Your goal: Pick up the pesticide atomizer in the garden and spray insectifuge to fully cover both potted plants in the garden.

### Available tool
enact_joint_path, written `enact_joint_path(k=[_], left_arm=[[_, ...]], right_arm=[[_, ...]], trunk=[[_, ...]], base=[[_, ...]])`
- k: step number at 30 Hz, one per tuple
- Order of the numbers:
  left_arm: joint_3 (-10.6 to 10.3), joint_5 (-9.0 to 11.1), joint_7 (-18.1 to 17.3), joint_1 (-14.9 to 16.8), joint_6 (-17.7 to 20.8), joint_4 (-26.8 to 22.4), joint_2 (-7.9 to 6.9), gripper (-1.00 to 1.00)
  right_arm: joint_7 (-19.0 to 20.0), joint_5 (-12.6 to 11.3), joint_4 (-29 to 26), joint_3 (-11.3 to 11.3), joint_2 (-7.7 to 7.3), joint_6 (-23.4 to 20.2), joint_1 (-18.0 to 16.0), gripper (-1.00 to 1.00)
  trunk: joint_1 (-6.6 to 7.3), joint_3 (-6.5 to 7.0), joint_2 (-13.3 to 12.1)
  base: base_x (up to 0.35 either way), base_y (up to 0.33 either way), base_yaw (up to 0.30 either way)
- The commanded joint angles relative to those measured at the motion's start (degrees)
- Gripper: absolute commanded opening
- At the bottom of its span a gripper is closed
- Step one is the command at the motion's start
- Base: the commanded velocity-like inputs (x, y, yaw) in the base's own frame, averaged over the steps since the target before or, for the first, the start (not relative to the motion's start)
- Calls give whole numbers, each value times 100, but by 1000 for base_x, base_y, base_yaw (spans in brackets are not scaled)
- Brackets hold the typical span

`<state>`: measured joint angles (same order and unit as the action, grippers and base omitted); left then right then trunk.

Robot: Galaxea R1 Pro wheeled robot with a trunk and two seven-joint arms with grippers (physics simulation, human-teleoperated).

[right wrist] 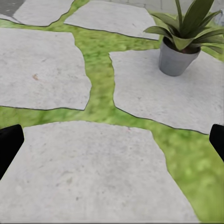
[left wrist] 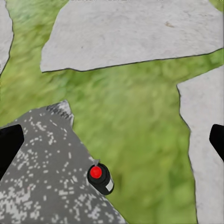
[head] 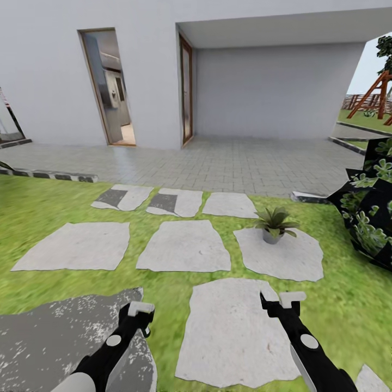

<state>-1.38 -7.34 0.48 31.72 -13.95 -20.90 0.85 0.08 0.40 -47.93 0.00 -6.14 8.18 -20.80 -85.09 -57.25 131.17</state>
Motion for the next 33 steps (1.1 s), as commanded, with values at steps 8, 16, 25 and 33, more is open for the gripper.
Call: enact_joint_path(k=[8, 16, 25, 33], left_arm=[[6, -48, 9, -8, -92, -1, -5, 100], [6, -48, 13, -8, -99, -1, -5, 100], [6, -48, 14, -8, -99, -1, -5, 100], [6, -48, 14, -8, -99, -1, -11, 100]], right_arm=[[1, 4, 3, 0, -1, 17, -3, 100], [1, 4, 3, 0, -1, 17, -3, 100], [1, 4, 3, 0, -1, 17, -3, 100], [1, 4, 3, 0, -1, 17, -3, 100]], trunk=[[-175, -222, 324], [-351, -438, 645], [-548, -681, 1006], [-666, -903, 1211]], base=[[0, 0, 0], [0, 0, 0], [0, 0, 45], [0, 0, 142]])
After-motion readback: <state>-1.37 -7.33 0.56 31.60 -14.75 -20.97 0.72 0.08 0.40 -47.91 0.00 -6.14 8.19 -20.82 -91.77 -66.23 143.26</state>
